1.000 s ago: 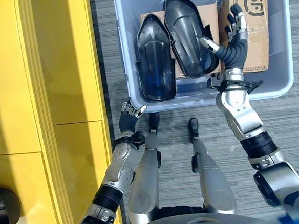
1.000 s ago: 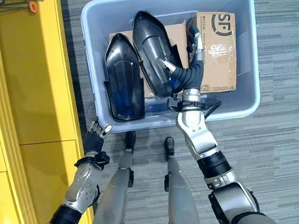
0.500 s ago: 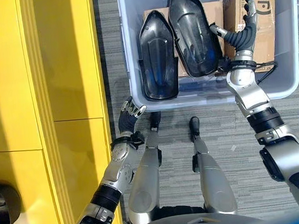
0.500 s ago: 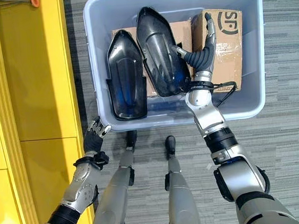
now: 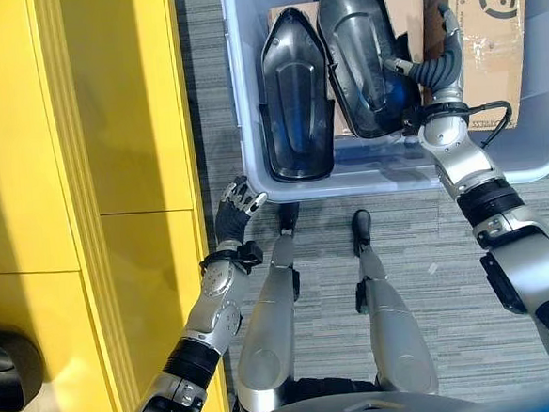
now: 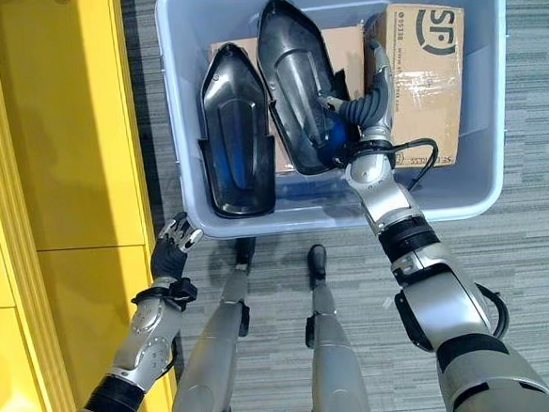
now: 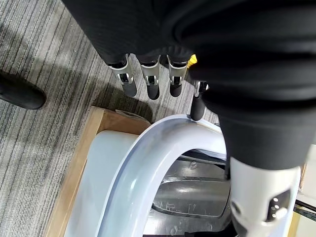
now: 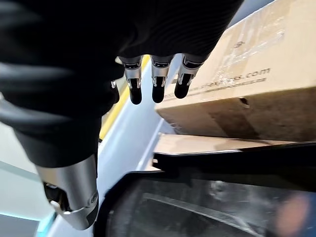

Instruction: Move parts from the plastic box to the shelf.

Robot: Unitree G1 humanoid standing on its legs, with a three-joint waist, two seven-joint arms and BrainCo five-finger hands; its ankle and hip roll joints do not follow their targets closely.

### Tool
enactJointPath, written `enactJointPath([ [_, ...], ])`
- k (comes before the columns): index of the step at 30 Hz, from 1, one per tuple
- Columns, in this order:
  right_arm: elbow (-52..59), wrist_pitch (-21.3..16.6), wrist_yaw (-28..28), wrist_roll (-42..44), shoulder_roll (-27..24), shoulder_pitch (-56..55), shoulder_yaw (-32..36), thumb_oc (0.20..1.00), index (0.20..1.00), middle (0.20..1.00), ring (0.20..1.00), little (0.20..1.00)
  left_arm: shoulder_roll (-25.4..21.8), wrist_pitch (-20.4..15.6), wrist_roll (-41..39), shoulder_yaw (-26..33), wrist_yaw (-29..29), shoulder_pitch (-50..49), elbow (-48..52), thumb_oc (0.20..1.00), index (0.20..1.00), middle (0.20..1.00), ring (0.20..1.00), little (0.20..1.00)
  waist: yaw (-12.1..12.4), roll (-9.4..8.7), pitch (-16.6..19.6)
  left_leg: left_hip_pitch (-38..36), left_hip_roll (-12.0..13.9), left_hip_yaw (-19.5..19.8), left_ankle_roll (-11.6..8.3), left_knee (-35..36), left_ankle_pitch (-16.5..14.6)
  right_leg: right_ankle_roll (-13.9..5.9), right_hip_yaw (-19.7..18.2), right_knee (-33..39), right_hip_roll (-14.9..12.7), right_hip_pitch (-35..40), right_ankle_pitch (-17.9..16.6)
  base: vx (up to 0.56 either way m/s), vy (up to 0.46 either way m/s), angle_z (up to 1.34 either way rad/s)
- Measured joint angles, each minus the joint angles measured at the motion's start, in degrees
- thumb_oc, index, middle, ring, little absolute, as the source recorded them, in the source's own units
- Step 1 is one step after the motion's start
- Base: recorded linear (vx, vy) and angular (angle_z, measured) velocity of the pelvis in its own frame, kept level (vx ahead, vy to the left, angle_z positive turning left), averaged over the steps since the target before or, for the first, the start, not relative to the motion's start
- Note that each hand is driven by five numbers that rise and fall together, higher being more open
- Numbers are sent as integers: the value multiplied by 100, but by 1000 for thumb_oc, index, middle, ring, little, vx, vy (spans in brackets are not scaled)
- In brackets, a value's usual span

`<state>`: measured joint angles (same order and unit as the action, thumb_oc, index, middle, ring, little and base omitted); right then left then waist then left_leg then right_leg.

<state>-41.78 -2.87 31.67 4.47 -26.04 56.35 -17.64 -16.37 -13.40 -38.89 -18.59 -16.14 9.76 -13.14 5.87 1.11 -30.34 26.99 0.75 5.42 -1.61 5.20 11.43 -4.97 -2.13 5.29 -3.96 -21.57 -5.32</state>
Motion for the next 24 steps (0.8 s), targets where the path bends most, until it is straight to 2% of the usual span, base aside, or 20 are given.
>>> enactJointPath([
  [12, -783, 20, -146, 218, -199, 253, -147, 1000, 1000, 1000, 1000, 1000, -37, -91, -4, -57, 6, 75, -7, 1000, 1000, 1000, 1000, 1000, 75, 41, -13, 221, -14, 89, -5, -21, 22, -10, 102, -1, -3, -174, 8, 0, -12, 3],
  [16, -1248, 15, -235, 371, -198, 396, -199, 1000, 1000, 1000, 1000, 1000, -39, -89, -9, -174, 11, 89, -6, 1000, 1000, 1000, 1000, 1000, 86, 139, -37, 298, -34, 151, -38, -23, 60, -16, 171, -1, -18, -205, 13, 1, -34, 8],
  [18, -1386, -1, -258, 745, -213, 399, -53, 1000, 1000, 1000, 1000, 1000, -41, -56, -46, -188, 85, 96, -15, 1000, 1000, 1000, 1000, 1000, 81, 210, -63, 404, -46, 223, -70, -26, 108, -15, 261, -2, -23, -277, 12, -2, -32, 17],
  [22, -1736, -47, -336, 999, -211, 436, 45, 1000, 1000, 1000, 1000, 1000, -94, -41, -49, -282, 142, 99, -56, 1000, 1000, 1000, 1000, 1000, 87, 258, -67, 468, -91, 252, -75, -25, 121, -39, 297, -33, -64, -338, 29, -9, -23, 7],
  [23, -1804, -80, -351, 996, -234, 464, 50, 1000, 1000, 1000, 1000, 1000, -98, -41, -49, -280, 207, 107, -54, 1000, 1000, 1000, 1000, 1000, 86, 297, -70, 534, -102, 254, -93, -32, 141, -45, 307, -55, -77, -402, 33, -4, -48, 9],
  [24, -1851, -159, -346, 995, -419, 544, 71, 1000, 1000, 1000, 1000, 1000, -97, -40, -50, -361, 210, 137, -56, 1000, 1000, 1000, 1000, 1000, 90, 415, -83, 625, -124, 277, -107, -31, 183, -56, 349, -115, -96, -504, 41, 0, -46, 9],
])
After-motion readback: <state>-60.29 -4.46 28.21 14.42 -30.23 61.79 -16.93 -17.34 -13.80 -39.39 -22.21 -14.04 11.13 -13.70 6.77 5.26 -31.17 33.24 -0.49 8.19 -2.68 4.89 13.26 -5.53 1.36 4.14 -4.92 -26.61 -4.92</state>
